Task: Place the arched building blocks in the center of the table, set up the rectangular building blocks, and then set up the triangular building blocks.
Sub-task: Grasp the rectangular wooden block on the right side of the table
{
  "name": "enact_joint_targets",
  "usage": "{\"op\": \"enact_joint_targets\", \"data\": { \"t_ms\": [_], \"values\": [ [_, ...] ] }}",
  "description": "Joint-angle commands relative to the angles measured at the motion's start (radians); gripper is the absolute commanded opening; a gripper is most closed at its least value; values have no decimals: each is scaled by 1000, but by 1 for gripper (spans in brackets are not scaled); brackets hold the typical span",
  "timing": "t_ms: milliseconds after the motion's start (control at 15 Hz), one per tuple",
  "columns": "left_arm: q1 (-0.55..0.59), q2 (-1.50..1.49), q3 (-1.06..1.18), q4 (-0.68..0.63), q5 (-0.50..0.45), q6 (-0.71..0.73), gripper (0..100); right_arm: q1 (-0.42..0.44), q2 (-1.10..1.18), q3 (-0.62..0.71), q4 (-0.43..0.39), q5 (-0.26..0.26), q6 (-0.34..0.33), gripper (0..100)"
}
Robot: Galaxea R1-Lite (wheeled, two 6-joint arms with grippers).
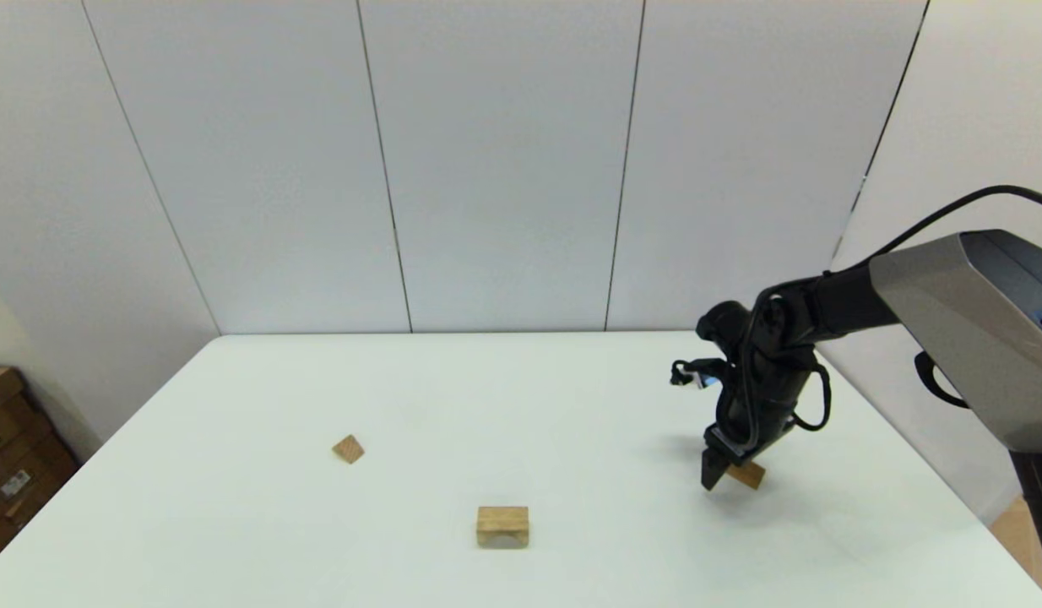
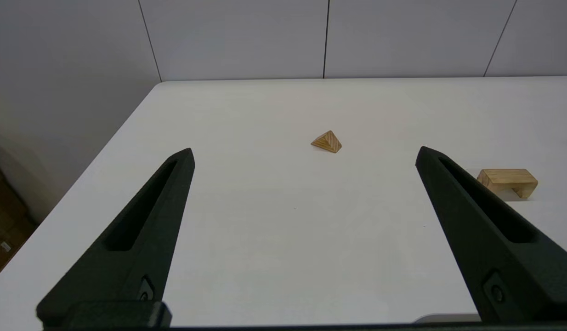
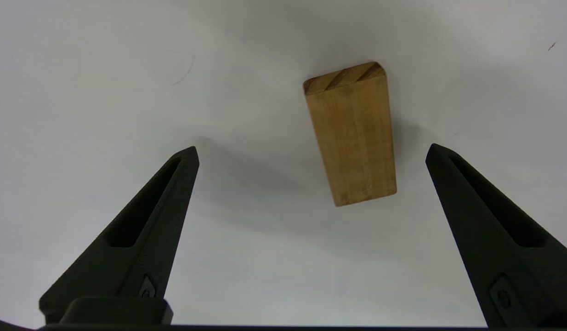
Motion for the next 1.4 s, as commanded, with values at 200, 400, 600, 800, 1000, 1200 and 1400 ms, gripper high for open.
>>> {"op": "enact_joint_targets", "data": {
  "t_ms": [200, 400, 600, 800, 1000, 1200, 1400],
  "values": [
    [0, 0, 0, -1, -1, -1, 100, -6, 15, -11, 5, -2, -10, 100],
    [-1, 0, 0, -1, -1, -1, 100, -8, 17, -16, 12, -2, -15, 100],
    [0, 0, 0, -1, -1, -1, 100, -8, 17, -17, 12, -2, -15, 100],
    [-1, 0, 0, -1, -1, -1, 100, -8, 24, -17, 12, -2, -24, 100],
    [0, 0, 0, -1, -1, -1, 100, -6, 31, -20, 12, -2, -27, 100],
    [0, 0, 0, 1, -1, -1, 100, -14, 29, -19, 13, -4, -24, 100],
    [0, 0, 0, -1, -1, -1, 100, -14, 24, -20, 13, -5, -25, 100]
  ]
}}
